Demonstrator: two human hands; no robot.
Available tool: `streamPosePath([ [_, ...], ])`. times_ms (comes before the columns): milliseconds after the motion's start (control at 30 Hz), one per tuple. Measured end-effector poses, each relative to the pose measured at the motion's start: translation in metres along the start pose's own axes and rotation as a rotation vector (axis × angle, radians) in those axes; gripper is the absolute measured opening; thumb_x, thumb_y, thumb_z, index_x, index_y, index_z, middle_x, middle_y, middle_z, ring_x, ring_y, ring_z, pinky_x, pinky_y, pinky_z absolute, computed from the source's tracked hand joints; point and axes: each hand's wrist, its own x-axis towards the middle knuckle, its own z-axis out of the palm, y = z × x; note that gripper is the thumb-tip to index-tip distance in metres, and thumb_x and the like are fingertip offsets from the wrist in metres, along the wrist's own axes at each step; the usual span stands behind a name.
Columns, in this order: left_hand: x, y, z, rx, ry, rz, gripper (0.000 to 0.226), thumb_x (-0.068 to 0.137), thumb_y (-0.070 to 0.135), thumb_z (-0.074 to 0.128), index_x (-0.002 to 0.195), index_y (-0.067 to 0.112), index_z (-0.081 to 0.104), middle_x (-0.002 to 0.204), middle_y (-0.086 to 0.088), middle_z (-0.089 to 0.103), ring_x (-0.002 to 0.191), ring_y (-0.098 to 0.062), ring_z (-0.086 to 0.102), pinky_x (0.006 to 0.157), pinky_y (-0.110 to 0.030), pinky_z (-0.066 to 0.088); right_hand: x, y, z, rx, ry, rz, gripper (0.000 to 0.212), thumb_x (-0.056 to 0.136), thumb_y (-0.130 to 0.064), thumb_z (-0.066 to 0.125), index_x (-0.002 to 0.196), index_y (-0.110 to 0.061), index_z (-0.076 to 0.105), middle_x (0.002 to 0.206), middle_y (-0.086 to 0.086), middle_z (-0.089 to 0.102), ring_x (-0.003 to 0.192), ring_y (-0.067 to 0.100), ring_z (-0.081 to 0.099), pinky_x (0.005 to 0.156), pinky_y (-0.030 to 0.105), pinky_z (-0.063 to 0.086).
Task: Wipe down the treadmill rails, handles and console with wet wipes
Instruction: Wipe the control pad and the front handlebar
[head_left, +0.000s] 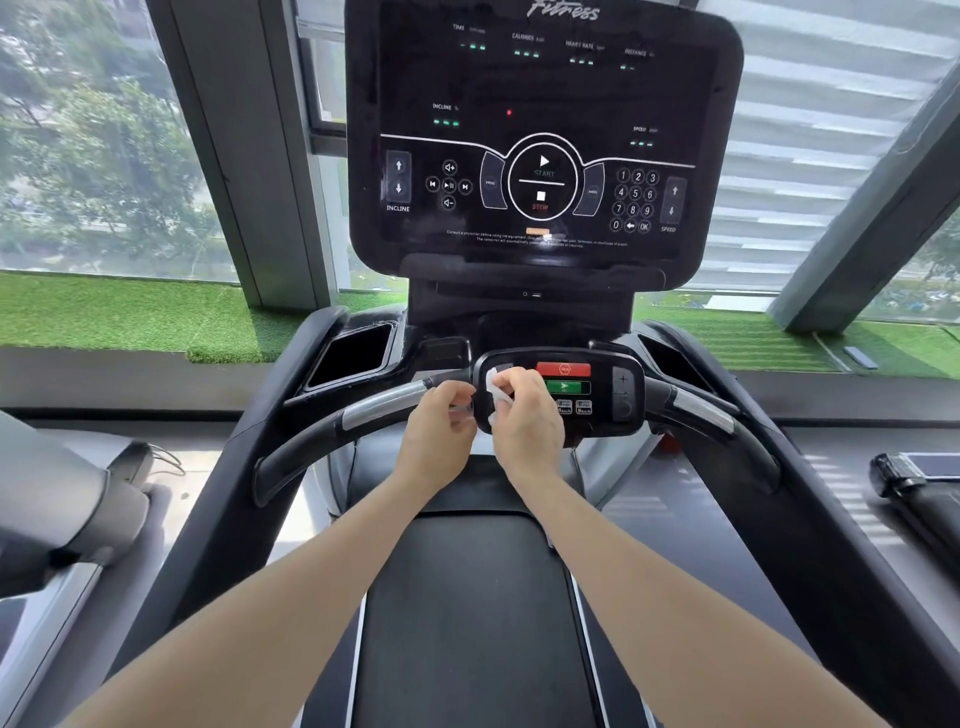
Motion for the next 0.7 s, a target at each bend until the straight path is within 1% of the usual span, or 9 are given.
streamPosePath([
  [67,-0.001,0.001,-0.001,-0.005,-0.003,-0.005,0.029,0.088,0.002,0.052,0.113,0.016,0.058,0.111,0.001,0.06,0.09,-0.008,0.059,0.077,-0.011,0.04,-0.003,-0.005,0.001,0.024,-0.032,-0.013,0.025,0.089,0.0,0.049,0.107,-0.013,0.06,0.107,-0.002,0.058,0.093,0.02,0.054,0.072,0.033,0.043],
  [133,-0.002,0.002,-0.003,-0.006,-0.005,-0.002,0.028,0.089,0.003,0.052,0.113,0.016,0.058,0.111,0.002,0.06,0.091,-0.008,0.059,0.08,-0.015,0.04,-0.003,-0.007,-0.001,0.119,-0.047,-0.037,0.02,0.089,-0.002,0.051,0.103,-0.011,0.063,0.102,-0.002,0.06,0.088,0.018,0.056,0.072,0.032,0.045],
  [233,-0.003,0.003,-0.005,-0.014,-0.009,-0.003,0.03,0.089,0.002,0.051,0.116,0.015,0.057,0.112,0.002,0.058,0.093,-0.01,0.058,0.082,-0.016,0.039,0.006,0.004,-0.016,0.275,0.067,0.009,0.012,0.092,-0.009,0.053,0.093,-0.013,0.064,0.09,-0.001,0.063,0.074,0.016,0.062,0.071,0.031,0.049],
  [300,-0.003,0.003,-0.005,-0.028,-0.01,-0.005,0.031,0.089,0.001,0.051,0.117,0.013,0.057,0.113,0.0,0.058,0.096,-0.014,0.06,0.085,-0.019,0.042,0.017,0.019,-0.028,0.238,0.163,0.112,0.012,0.093,-0.013,0.053,0.095,-0.015,0.064,0.094,0.001,0.063,0.08,0.019,0.063,0.072,0.031,0.048],
  [367,-0.003,0.002,-0.004,-0.033,-0.013,-0.005,0.031,0.089,0.0,0.051,0.117,0.013,0.057,0.114,-0.002,0.058,0.098,-0.016,0.06,0.087,-0.02,0.043,0.023,0.033,-0.036,0.127,0.191,0.188,0.015,0.095,-0.013,0.051,0.101,-0.014,0.065,0.103,0.001,0.062,0.091,0.021,0.06,0.071,0.029,0.041],
  [433,-0.004,0.002,-0.003,-0.017,-0.021,-0.003,0.031,0.09,0.002,0.051,0.118,0.014,0.057,0.114,0.0,0.058,0.095,-0.013,0.06,0.082,-0.017,0.041,0.022,0.036,-0.032,0.079,0.163,0.171,0.017,0.095,-0.011,0.051,0.104,-0.013,0.065,0.107,0.002,0.061,0.092,0.021,0.058,0.07,0.028,0.038],
  [533,-0.005,0.003,-0.002,-0.012,-0.021,-0.006,0.031,0.09,0.003,0.051,0.118,0.015,0.057,0.111,0.002,0.059,0.094,-0.012,0.06,0.081,-0.017,0.041,0.01,0.022,-0.013,0.092,0.106,0.054,0.019,0.094,-0.01,0.052,0.104,-0.013,0.067,0.108,0.0,0.062,0.094,0.022,0.059,0.07,0.029,0.039],
  [633,-0.005,0.005,-0.004,-0.033,-0.013,-0.018,0.028,0.089,0.003,0.052,0.114,0.015,0.058,0.106,0.003,0.062,0.093,-0.013,0.061,0.087,-0.023,0.047,0.002,0.008,0.003,0.075,-0.013,-0.046,0.022,0.092,-0.006,0.052,0.103,-0.015,0.068,0.106,-0.001,0.063,0.093,0.021,0.059,0.073,0.035,0.047],
  [700,-0.005,0.005,-0.004,-0.03,-0.013,-0.022,0.027,0.089,0.003,0.052,0.112,0.016,0.058,0.105,0.003,0.062,0.092,-0.012,0.061,0.086,-0.022,0.046,0.004,0.006,0.003,0.147,-0.052,-0.067,0.017,0.092,-0.01,0.055,0.099,-0.014,0.07,0.101,0.0,0.065,0.091,0.021,0.06,0.075,0.038,0.05],
])
